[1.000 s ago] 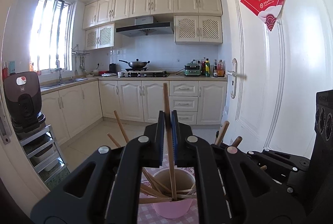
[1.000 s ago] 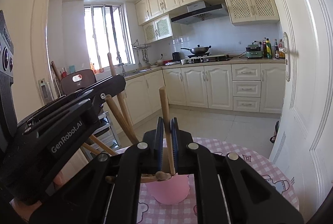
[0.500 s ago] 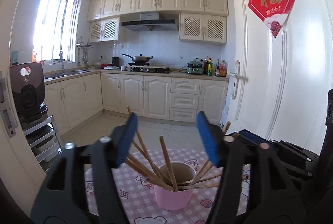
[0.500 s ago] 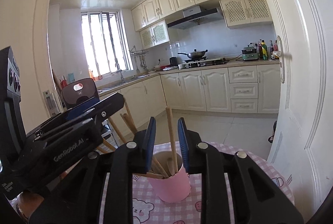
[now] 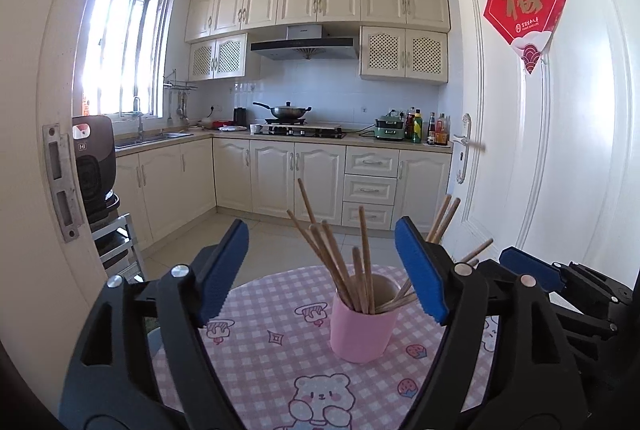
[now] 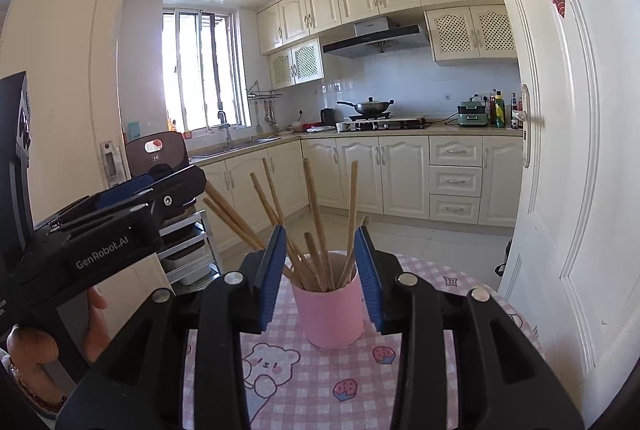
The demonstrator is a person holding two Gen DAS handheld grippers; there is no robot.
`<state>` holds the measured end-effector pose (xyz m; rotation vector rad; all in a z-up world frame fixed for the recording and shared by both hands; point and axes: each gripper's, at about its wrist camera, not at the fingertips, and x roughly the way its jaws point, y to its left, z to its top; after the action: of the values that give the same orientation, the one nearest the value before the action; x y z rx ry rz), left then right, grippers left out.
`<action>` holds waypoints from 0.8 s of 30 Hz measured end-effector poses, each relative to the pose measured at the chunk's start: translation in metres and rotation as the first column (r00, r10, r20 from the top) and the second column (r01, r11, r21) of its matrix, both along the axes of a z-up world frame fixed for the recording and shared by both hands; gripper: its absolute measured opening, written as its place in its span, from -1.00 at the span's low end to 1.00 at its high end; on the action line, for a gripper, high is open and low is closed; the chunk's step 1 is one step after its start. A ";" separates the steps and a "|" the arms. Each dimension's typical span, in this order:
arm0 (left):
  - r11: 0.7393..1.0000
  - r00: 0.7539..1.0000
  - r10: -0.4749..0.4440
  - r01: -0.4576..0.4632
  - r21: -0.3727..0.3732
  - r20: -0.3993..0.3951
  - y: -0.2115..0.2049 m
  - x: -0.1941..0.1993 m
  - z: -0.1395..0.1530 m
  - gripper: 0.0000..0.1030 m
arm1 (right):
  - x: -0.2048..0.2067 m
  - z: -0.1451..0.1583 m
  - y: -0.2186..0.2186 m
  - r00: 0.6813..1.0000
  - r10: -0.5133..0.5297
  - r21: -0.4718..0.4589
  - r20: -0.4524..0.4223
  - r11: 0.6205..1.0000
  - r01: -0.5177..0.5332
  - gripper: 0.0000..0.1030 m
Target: Organize utensils
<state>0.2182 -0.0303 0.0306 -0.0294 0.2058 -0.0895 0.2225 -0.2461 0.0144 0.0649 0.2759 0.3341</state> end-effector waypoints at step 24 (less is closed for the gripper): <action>0.998 0.998 0.062 -0.061 0.022 -0.016 0.026 -0.095 -0.032 0.77 | -0.095 -0.018 0.026 0.991 -0.124 -0.088 0.053 0.988 0.129 0.58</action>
<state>0.1236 -0.0045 -0.0014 -0.0146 0.2219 -0.0257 0.1277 -0.2201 -0.0035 -0.0151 0.2387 0.1964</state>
